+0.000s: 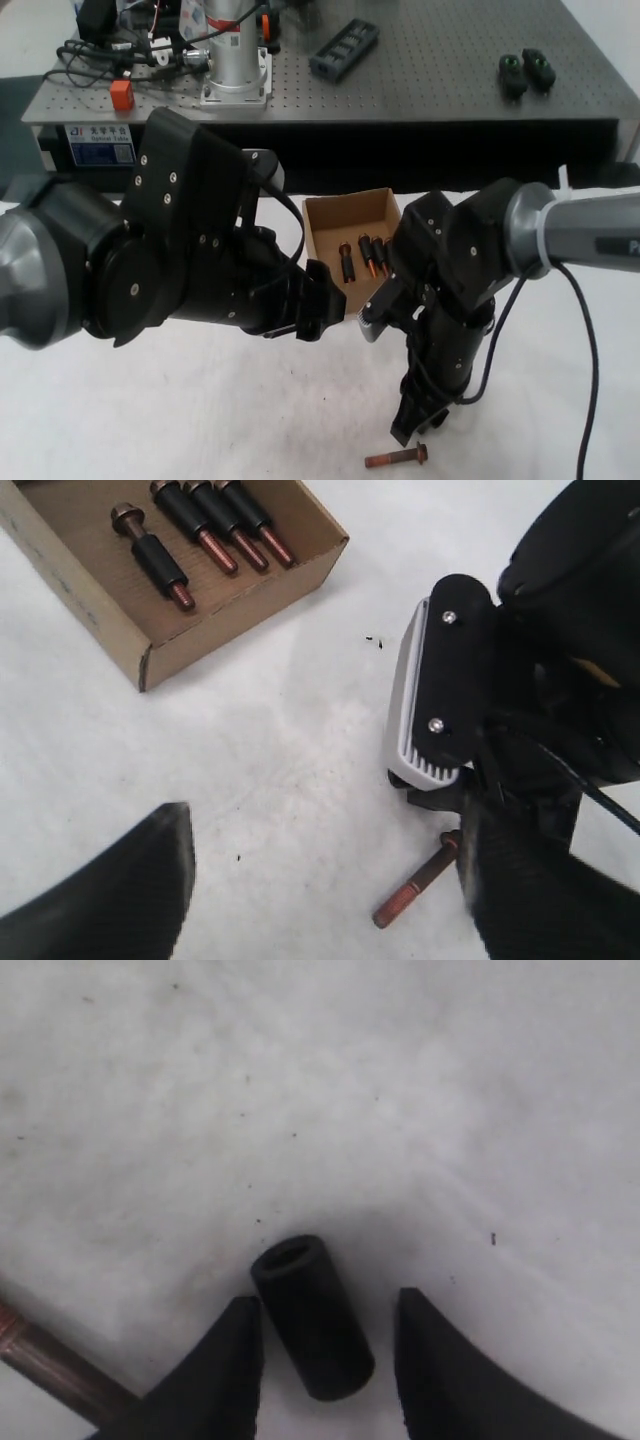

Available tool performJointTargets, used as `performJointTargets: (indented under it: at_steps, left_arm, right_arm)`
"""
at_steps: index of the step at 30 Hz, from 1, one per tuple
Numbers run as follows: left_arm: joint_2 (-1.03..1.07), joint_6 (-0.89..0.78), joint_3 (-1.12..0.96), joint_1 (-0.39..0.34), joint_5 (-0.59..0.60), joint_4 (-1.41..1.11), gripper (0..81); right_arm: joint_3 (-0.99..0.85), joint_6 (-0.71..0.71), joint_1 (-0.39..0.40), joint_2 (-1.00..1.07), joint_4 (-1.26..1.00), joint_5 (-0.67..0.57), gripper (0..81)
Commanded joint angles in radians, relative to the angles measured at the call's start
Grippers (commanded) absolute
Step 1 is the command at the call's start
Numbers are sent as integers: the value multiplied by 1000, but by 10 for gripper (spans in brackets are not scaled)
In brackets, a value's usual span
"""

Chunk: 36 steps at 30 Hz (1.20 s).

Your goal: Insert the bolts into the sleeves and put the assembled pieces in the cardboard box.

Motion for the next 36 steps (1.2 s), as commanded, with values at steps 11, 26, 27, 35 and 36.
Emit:
performJointTargets:
  at_steps: [11,26,27,35,36]
  left_arm:
    - [2,14,-1,0,-8,-3,527]
    - [59,194,-32,-21,146,118,476]
    - [85,220,-50,-33,160,126,456]
    - [386,498,-323,-172,74,333,444]
    - [427,527,-368,-183,56,373,444]
  right_arm:
    - [1,-24,1,33,-75,-1,238]
    - [1,81,-117,-49,-64,-26,48]
    - [1,94,-143,-70,-49,-48,48]
    - [52,140,-305,-262,19,-157,48]
    - [67,154,-321,-290,19,-175,48]
